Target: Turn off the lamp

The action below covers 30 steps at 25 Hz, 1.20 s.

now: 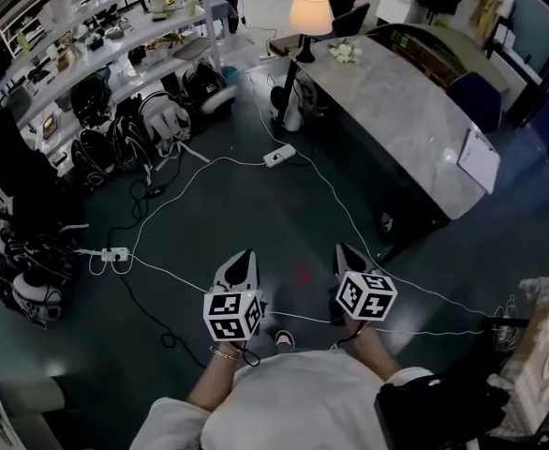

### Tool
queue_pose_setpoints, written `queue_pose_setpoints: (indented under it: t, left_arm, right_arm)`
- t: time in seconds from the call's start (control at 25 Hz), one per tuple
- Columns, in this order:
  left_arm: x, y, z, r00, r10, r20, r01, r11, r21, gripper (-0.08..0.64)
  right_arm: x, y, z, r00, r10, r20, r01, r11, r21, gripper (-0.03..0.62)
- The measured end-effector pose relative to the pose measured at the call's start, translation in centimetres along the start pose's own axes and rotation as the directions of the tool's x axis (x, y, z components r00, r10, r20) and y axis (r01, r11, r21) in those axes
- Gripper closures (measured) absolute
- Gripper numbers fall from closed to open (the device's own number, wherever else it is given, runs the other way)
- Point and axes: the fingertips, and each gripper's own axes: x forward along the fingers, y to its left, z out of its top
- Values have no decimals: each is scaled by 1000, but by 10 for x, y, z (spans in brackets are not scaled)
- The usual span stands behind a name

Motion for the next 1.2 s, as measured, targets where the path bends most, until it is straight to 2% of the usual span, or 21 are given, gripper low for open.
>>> queue_pose_setpoints:
  t: [0.24, 0.4, 0.6, 0.76, 0.96, 1.2]
  left_arm:
    - [27, 3, 3, 999, -31, -18, 31, 999, 8, 566]
    - [68, 12, 9, 997, -72, -37, 72, 997, -14, 566]
    - [119, 17, 49, 991, -134, -28, 134, 991, 4, 566]
    - [151, 32, 78, 988, -151, -11, 151, 988, 7, 566]
    - [184, 61, 95, 988, -151, -20, 151, 988, -14, 566]
    - [223, 98, 117, 985, -168, -34, 168, 986, -4, 566]
  right_arm:
    - [24, 3, -6, 999, 3, -33, -3, 1000, 24, 594]
    - [49, -3, 8, 999, -22, -32, 23, 1000, 21, 594]
    - [77, -9, 48, 998, -61, -5, 61, 998, 28, 594]
    - [108, -5, 77, 997, -71, 19, 71, 997, 33, 594]
    - [151, 11, 89, 998, -61, -2, 61, 998, 25, 594]
    - [204, 22, 104, 997, -74, -12, 75, 996, 43, 594]
